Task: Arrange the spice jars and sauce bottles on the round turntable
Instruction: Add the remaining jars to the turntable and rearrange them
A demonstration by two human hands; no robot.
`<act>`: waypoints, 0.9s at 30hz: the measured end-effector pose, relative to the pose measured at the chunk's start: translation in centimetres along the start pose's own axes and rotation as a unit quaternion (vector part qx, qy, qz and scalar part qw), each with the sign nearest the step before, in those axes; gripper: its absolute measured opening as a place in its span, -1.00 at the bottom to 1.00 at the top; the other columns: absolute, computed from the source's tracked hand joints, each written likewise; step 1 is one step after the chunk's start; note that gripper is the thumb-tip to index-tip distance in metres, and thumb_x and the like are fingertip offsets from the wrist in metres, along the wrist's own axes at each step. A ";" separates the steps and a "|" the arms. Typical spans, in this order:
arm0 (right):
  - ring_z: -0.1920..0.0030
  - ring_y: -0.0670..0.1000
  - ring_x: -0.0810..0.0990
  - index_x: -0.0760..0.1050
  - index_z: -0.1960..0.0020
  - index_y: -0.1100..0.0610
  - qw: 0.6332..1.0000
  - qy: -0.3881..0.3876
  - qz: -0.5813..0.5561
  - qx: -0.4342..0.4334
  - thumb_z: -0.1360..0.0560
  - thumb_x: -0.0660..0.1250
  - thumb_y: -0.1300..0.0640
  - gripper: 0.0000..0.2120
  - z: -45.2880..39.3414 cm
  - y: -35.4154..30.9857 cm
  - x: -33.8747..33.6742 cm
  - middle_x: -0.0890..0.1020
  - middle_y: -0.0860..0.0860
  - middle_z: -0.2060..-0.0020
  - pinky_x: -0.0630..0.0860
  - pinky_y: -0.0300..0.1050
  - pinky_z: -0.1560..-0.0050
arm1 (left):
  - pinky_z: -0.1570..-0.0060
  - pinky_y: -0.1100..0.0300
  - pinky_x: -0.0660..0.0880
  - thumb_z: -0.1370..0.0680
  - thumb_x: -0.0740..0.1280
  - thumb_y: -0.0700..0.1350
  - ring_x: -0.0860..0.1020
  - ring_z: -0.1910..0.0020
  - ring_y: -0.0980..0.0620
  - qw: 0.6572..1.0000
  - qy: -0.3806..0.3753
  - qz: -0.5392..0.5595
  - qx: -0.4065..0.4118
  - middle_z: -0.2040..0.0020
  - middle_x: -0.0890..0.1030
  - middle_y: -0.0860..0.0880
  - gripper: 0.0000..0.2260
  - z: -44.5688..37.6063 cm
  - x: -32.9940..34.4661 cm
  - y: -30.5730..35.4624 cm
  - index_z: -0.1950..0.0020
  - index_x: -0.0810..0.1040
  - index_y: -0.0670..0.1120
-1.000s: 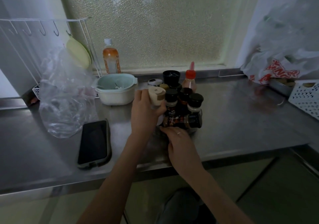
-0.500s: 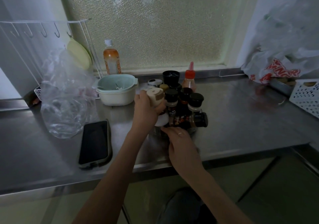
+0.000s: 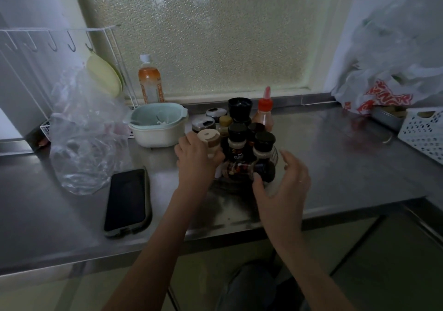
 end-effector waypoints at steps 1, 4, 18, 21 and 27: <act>-0.20 -0.05 0.36 0.29 -0.32 0.07 0.999 -0.029 -0.007 0.025 -0.42 0.41 0.07 -0.46 -0.2 0.3 0.3 0.45 0.04 -0.20 0.36 -0.16 -0.18 | 0.01 0.01 0.29 -0.34 0.44 -0.07 0.37 -0.09 -0.26 1.000 0.007 0.002 0.004 -0.08 0.41 -0.31 -0.49 0.2 0.3 -0.3 -0.11 0.34 -0.33; -0.15 -0.01 0.48 0.34 -0.26 0.03 0.996 -0.081 -0.031 0.025 -0.42 0.38 -0.02 -0.54 -0.3 0.5 1.3 0.53 0.00 -0.14 0.49 0.05 -0.17 | -0.11 -0.06 0.37 -0.33 0.46 -0.12 0.38 -0.14 -0.23 0.993 -0.017 0.118 0.002 -0.11 0.39 -0.23 -0.43 0.8 1.1 -0.9 -0.20 0.29 -0.31; -0.23 -0.06 0.44 0.35 -0.30 0.04 0.989 -0.115 -0.064 -0.072 -0.46 0.39 0.10 -0.55 -0.7 -2.0 2.2 0.51 0.03 -0.22 0.45 -0.07 -0.26 | -0.32 0.42 0.18 -0.47 0.20 -0.24 0.29 -0.35 -0.01 0.977 0.070 0.164 0.116 -0.35 0.34 -0.19 -0.53 4.0 -0.4 0.5 -0.38 0.27 -0.22; -0.20 -0.11 0.42 0.40 -0.26 0.09 0.990 -0.096 -0.069 -0.081 -0.46 0.39 0.16 -0.60 -0.9 -2.6 2.8 0.51 0.03 -0.18 0.43 -0.14 -0.26 | -0.17 0.27 0.38 -0.43 0.20 -0.08 0.40 -0.21 -0.01 0.975 -0.006 0.128 0.183 -0.25 0.42 -0.14 -0.53 4.9 -0.3 1.0 -0.33 0.33 -0.15; 0.01 -0.21 0.56 0.44 -0.17 0.09 0.984 -0.060 -0.141 -0.094 -0.52 0.28 0.17 -0.78 -1.8 -3.0 1.1 0.50 -0.07 -0.06 0.51 -0.38 0.01 | -0.07 0.15 0.45 -0.46 0.37 -0.01 0.48 -0.14 -0.03 0.988 -0.016 0.144 0.057 -0.20 0.49 -0.09 -0.60 4.2 0.6 0.3 -0.24 0.39 -0.09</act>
Point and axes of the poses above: each hand's wrist, its own z-axis away from the middle knuckle, its own x-axis out of the palm, y = z × x, the point moved 2 cm from there along -z, towards the middle knuckle
